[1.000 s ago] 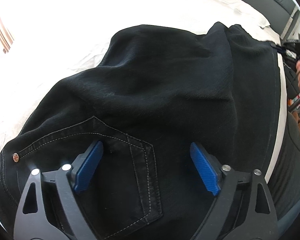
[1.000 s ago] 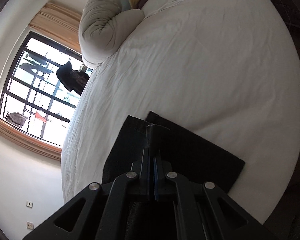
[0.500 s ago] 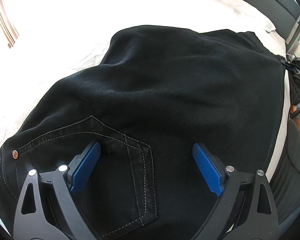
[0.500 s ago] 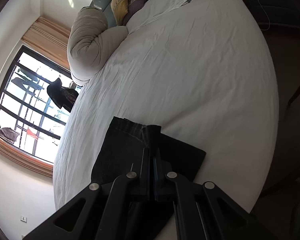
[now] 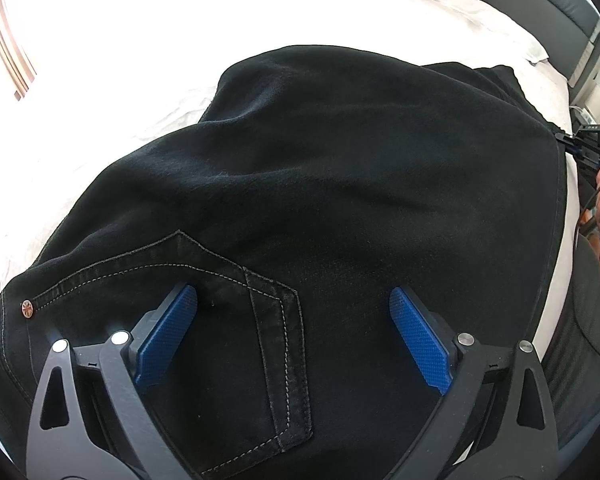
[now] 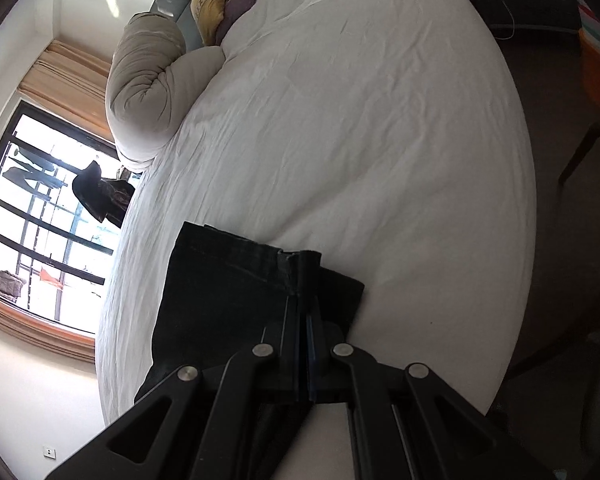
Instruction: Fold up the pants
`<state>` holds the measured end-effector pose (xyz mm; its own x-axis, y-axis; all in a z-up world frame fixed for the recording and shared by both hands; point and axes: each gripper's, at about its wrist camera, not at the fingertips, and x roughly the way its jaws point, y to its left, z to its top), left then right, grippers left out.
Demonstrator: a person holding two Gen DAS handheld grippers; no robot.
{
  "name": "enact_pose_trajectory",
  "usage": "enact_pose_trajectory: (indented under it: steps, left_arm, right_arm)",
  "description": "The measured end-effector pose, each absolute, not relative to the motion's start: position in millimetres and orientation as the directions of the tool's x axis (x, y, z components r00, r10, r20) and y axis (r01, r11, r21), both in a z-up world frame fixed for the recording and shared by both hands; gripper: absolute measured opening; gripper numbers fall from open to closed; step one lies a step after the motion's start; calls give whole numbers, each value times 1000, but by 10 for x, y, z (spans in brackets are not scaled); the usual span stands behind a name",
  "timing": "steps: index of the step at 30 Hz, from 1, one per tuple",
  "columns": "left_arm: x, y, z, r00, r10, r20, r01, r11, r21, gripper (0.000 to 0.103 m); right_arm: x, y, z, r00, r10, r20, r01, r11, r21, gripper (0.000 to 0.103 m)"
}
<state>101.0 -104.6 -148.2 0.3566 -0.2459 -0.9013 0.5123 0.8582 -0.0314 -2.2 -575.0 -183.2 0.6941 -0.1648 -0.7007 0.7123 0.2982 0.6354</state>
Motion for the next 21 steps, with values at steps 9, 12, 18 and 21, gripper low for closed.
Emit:
enact_pose_trajectory:
  steps: [9,12,18,21]
  left_arm:
    - [984,-946,-1471,360,-258,-897,510,859,-42,100]
    - [951,-898,-1382,354,-276,-894,509,858,-63,100]
    - [881,-777,-1272,364,-339,-868,515,849,-116,100]
    - [858,-724,-1421,335,-298,-894,512,854,-93,99]
  right_arm:
    - [-94,-5817,-1802,670,-122,-732,725,319,610,7]
    - [-47,-5723,-1430,575,-248,-780,793,404,456,14]
    - [922,-4943,-778,717,66,-694,431,740,516,14]
    - [1612,-4188,-856,637,348,-688,181,800,572,14]
